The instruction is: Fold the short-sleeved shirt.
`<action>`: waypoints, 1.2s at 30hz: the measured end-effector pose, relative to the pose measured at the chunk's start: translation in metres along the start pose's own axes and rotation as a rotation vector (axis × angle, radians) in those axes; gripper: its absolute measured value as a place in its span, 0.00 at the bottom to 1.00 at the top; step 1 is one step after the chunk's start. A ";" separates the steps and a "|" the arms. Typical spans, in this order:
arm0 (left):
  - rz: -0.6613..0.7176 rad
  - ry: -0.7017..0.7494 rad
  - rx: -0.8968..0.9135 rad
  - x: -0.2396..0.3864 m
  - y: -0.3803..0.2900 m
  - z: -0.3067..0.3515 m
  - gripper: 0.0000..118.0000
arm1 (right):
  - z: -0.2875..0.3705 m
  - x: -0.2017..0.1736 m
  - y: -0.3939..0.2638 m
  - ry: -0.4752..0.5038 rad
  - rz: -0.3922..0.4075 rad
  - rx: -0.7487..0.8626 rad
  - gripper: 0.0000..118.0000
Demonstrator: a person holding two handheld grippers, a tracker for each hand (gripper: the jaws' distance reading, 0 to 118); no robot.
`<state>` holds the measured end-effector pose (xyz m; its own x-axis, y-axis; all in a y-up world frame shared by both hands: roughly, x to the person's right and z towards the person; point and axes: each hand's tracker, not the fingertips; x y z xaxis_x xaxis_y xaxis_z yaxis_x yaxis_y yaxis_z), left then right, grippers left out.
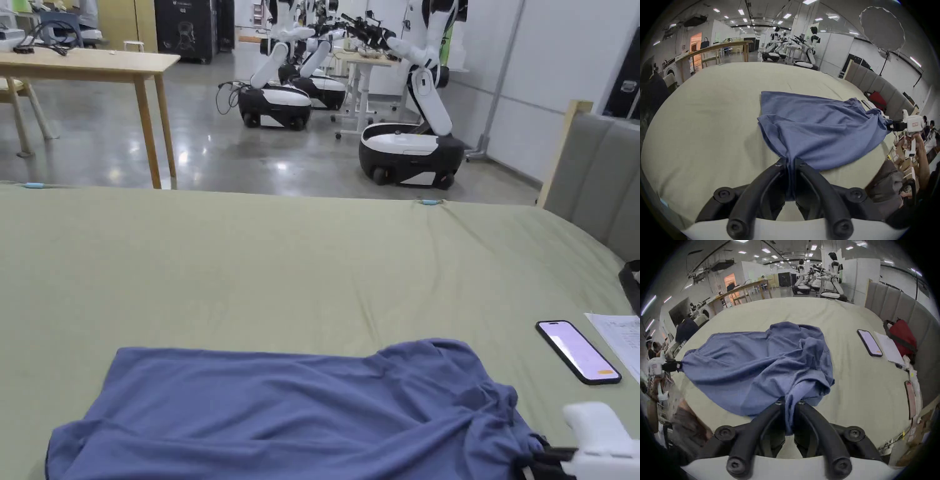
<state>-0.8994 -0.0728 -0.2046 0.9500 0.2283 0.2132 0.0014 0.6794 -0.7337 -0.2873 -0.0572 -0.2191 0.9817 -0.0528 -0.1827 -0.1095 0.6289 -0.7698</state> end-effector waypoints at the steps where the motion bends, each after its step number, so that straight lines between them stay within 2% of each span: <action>1: 0.008 -0.008 -0.005 0.002 -0.011 0.006 0.06 | 0.004 0.001 -0.010 -0.001 -0.007 -0.008 0.07; 4: 0.030 -0.014 -0.043 0.007 -0.039 0.006 0.06 | -0.001 0.002 -0.035 -0.003 -0.053 -0.049 0.07; 7: 0.019 -0.011 -0.080 0.007 -0.057 -0.009 0.06 | -0.020 0.002 -0.051 -0.010 -0.062 -0.076 0.07; 8: 0.029 -0.010 -0.082 -0.001 -0.061 -0.018 0.06 | -0.029 0.001 -0.055 -0.041 -0.048 -0.088 0.07; 11: 0.095 -0.045 -0.015 -0.011 -0.063 -0.022 0.08 | -0.042 -0.004 -0.062 -0.052 -0.023 -0.061 0.08; 12: 0.119 -0.049 -0.020 -0.014 -0.064 -0.023 0.21 | -0.037 -0.004 -0.061 -0.050 -0.003 -0.045 0.13; 13: 0.136 -0.077 0.000 -0.017 -0.065 -0.020 0.43 | -0.032 -0.002 -0.061 -0.050 0.039 -0.026 0.23; 14: 0.146 -0.111 0.028 -0.019 -0.065 -0.017 0.69 | -0.025 -0.001 -0.062 -0.071 0.048 0.004 0.43; 15: 0.144 -0.140 0.041 -0.018 -0.063 -0.012 1.00 | -0.017 0.002 -0.063 -0.082 0.030 0.020 0.74; 16: 0.125 -0.095 0.003 -0.013 -0.061 -0.006 0.98 | -0.003 0.005 -0.064 -0.100 -0.004 0.042 0.87; 18: 0.084 -0.035 0.033 -0.007 -0.056 0.016 0.98 | 0.031 0.008 -0.065 -0.081 -0.057 0.132 0.88; 20: 0.038 0.101 0.133 0.012 -0.054 0.058 0.98 | 0.075 0.001 -0.070 -0.104 -0.100 0.233 0.88; 22: -0.005 0.107 0.282 0.022 -0.056 0.094 0.93 | 0.113 -0.012 -0.082 -0.115 -0.134 0.344 0.84; 23: 0.008 0.094 0.291 0.026 -0.060 0.105 0.78 | 0.125 -0.017 -0.087 -0.101 -0.154 0.370 0.72; 24: 0.033 0.084 0.325 0.031 -0.065 0.120 0.27 | 0.134 -0.021 -0.094 -0.091 -0.183 0.395 0.31; 25: 0.047 0.082 0.360 0.035 -0.071 0.128 0.00 | 0.140 -0.026 -0.100 -0.086 -0.197 0.427 0.00; 27: 0.058 0.143 0.404 0.044 -0.085 0.129 0.00 | 0.140 -0.034 -0.107 -0.134 -0.203 0.473 0.00; 29: 0.039 0.088 0.379 0.041 -0.075 0.131 0.00 | 0.139 -0.036 -0.103 -0.118 -0.176 0.433 0.00; 31: 0.005 0.097 0.361 0.048 -0.064 0.122 0.00 | 0.128 -0.038 -0.095 -0.150 -0.140 0.410 0.00; 33: -0.048 0.110 0.350 0.049 -0.038 0.113 0.00 | 0.123 -0.037 -0.084 -0.133 -0.126 0.399 0.00; 36: -0.038 0.077 0.333 0.043 0.014 0.085 0.00 | 0.123 -0.051 -0.067 -0.085 -0.106 0.417 0.00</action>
<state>-0.8852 0.0054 -0.1511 0.9720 0.1539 0.1774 -0.0530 0.8796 -0.4727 -0.3113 -0.0013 -0.0835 0.9954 -0.0811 -0.0514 0.0479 0.8838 -0.4654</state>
